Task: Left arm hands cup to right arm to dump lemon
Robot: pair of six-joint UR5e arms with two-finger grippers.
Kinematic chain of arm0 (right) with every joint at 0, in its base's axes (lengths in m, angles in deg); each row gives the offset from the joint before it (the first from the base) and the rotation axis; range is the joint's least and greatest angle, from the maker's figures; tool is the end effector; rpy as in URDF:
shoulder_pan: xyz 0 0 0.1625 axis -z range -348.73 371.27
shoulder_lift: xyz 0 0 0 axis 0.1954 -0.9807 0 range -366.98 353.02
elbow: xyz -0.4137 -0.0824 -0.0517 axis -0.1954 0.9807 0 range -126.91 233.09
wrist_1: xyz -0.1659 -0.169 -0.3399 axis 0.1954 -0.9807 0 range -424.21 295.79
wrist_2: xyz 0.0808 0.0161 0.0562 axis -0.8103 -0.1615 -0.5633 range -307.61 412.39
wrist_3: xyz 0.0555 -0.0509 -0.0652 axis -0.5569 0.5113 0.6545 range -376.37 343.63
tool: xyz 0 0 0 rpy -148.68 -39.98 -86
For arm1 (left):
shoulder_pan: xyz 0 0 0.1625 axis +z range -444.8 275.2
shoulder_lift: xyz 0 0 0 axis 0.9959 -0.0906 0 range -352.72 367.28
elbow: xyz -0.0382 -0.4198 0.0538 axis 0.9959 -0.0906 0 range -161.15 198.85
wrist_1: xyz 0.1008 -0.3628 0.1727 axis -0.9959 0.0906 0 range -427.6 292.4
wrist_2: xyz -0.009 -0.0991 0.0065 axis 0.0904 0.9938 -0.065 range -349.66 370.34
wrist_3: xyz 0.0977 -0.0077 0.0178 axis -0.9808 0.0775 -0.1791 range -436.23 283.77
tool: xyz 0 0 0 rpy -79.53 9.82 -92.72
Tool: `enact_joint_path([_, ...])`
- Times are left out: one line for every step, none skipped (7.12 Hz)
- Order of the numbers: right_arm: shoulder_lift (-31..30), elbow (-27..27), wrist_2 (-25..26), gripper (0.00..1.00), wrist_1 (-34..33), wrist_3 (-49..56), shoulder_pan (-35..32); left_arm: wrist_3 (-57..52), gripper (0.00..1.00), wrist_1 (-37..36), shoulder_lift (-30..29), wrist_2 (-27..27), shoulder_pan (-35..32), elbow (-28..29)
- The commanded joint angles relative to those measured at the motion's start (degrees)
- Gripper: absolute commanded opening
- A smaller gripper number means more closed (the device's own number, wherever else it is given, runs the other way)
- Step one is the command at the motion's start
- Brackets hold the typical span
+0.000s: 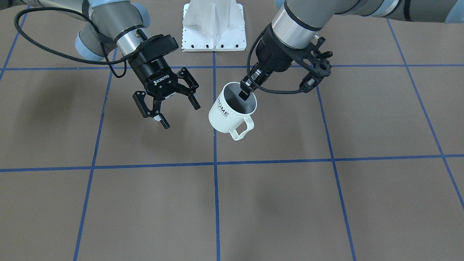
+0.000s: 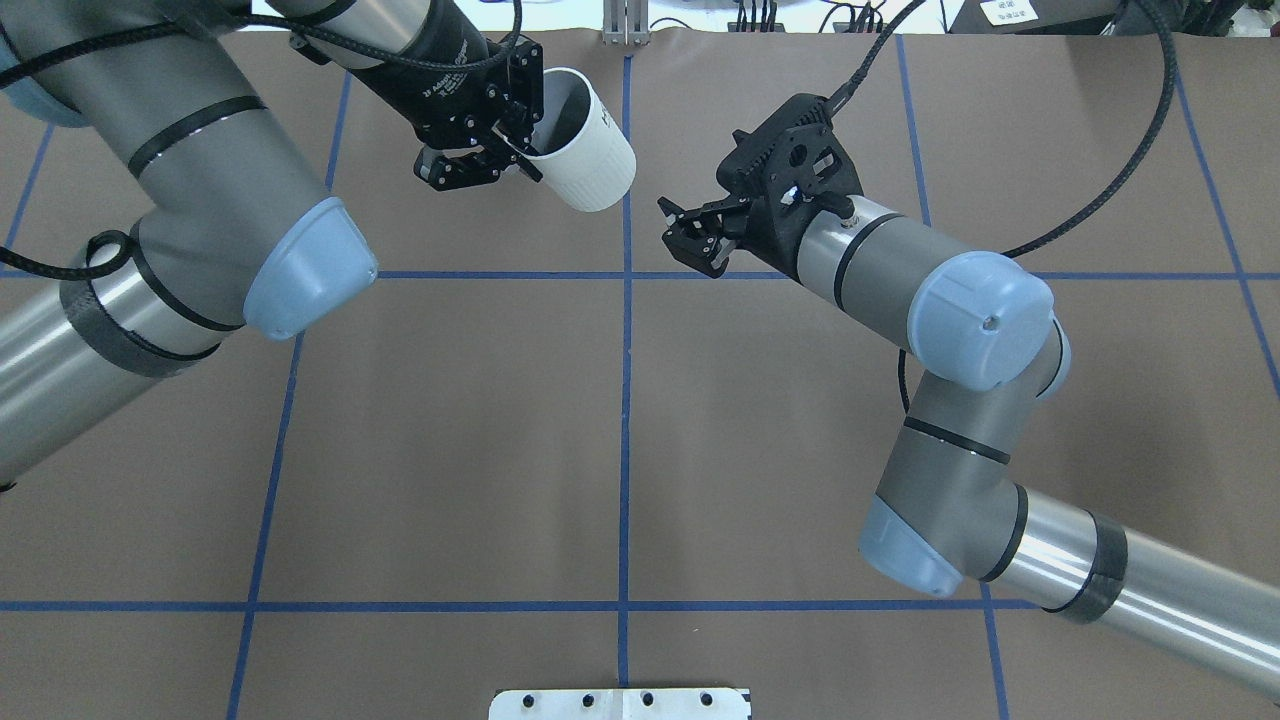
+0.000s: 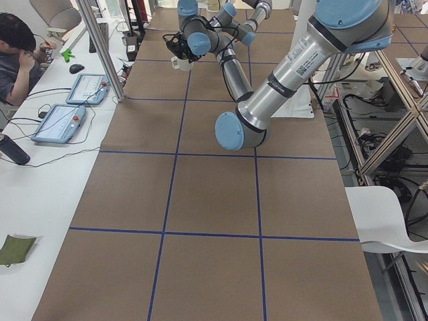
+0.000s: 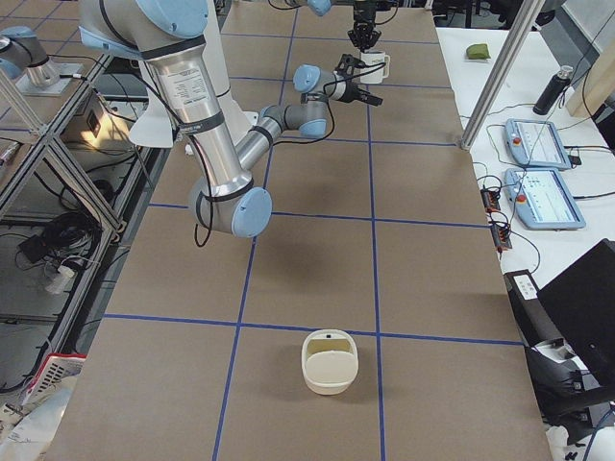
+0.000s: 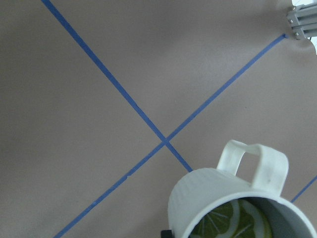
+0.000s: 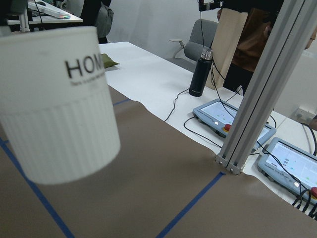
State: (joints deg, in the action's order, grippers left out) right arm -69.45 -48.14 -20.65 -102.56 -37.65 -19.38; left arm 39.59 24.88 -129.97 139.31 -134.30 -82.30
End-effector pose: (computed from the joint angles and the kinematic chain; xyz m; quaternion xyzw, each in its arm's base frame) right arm -0.4308 -0.4439 0.1934 0.6024 -0.3749 -0.1284 0.6929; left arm 0.3579 -0.5277 0.0675 -0.1835 0.5265 -0.3628 0.7467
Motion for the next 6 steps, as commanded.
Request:
enact_joint_path([0.06, 0.06, 7.63, 0.99, 3.36, 5.17, 4.62, 0.63, 0.00, -0.02, -1.09, -0.04, 0.72, 0.17])
enact_joint_path([0.15, -0.20, 7.74, 0.99, 3.37, 5.63, 4.98, 0.63, 0.00, -0.02, -1.18, -0.04, 0.72, 0.17])
enact_joint_path([0.24, -0.47, 7.74, 0.99, 3.37, 5.64, 5.07, 0.63, 0.00, 0.07, -1.26, -0.04, 0.81, 0.17])
enact_joint_path([0.33, -0.47, 7.74, 0.99, 3.45, 5.64, 5.07, 0.63, 0.00, 0.07, -1.35, -0.04, 1.51, 0.17])
enact_joint_path([0.33, -0.64, 8.17, 0.99, 3.45, 5.64, 5.16, 0.72, 0.00, 0.07, -2.05, -0.04, 2.12, 0.17])
enact_joint_path([0.33, -0.64, 8.35, 0.99, 3.45, 5.64, 5.25, 0.72, 0.00, 0.07, -2.49, -0.04, 2.48, 0.26])
